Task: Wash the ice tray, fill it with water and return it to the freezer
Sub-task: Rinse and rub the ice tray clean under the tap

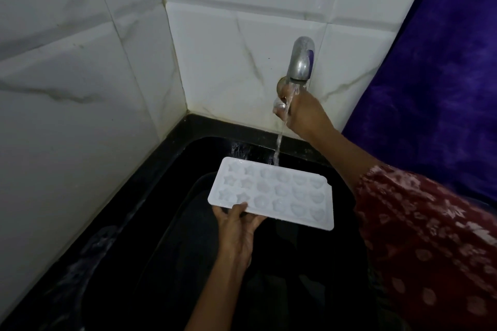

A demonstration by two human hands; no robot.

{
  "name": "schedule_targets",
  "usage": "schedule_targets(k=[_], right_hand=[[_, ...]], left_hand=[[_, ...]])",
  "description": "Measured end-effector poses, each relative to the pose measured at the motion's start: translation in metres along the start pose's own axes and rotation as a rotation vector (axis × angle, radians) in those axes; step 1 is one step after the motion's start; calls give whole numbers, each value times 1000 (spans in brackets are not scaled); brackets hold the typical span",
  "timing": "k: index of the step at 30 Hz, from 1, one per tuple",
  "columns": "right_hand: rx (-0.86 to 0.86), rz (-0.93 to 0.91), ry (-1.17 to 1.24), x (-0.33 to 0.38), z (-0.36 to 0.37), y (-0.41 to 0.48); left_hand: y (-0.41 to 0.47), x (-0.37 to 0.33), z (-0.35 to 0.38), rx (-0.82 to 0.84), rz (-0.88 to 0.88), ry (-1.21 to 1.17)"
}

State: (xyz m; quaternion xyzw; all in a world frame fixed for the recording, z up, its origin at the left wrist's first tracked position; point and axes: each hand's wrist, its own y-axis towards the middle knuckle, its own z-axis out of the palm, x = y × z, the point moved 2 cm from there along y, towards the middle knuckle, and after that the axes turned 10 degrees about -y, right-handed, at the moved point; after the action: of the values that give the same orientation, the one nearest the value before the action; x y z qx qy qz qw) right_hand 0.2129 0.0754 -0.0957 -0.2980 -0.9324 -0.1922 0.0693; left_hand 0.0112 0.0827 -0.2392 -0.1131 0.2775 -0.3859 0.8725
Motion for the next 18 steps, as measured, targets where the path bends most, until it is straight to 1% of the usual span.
schedule_targets(k=[1, 3, 6, 7, 9, 10, 12, 14, 16, 18], right_hand=[[-38, 42, 127, -6, -2, -6], [-47, 192, 291, -25, 0, -33], [71, 407, 309, -50, 29, -89], [110, 479, 350, -56, 41, -108], [177, 643, 521, -57, 59, -140], [191, 696, 632, -55, 66, -151], [149, 761, 798, -48, 75, -166], [50, 820, 888, -40, 77, -172], [-4, 827, 920, -33, 76, -171], [-19, 814, 926, -28, 73, -169]], left_hand=[[-1, -2, -3, 3, 6, 7], [1, -4, -2, -11, 11, 33], [3, -6, -2, 1, -7, -16], [3, -7, -2, -3, 0, -12], [2, -10, -1, -5, 6, -14], [1, -11, 0, -3, 7, -17], [1, -13, -1, 2, 10, -1], [0, -15, -3, 15, 8, 11], [-1, -21, -6, 28, -5, 32], [-1, -31, -11, 10, -49, 100]])
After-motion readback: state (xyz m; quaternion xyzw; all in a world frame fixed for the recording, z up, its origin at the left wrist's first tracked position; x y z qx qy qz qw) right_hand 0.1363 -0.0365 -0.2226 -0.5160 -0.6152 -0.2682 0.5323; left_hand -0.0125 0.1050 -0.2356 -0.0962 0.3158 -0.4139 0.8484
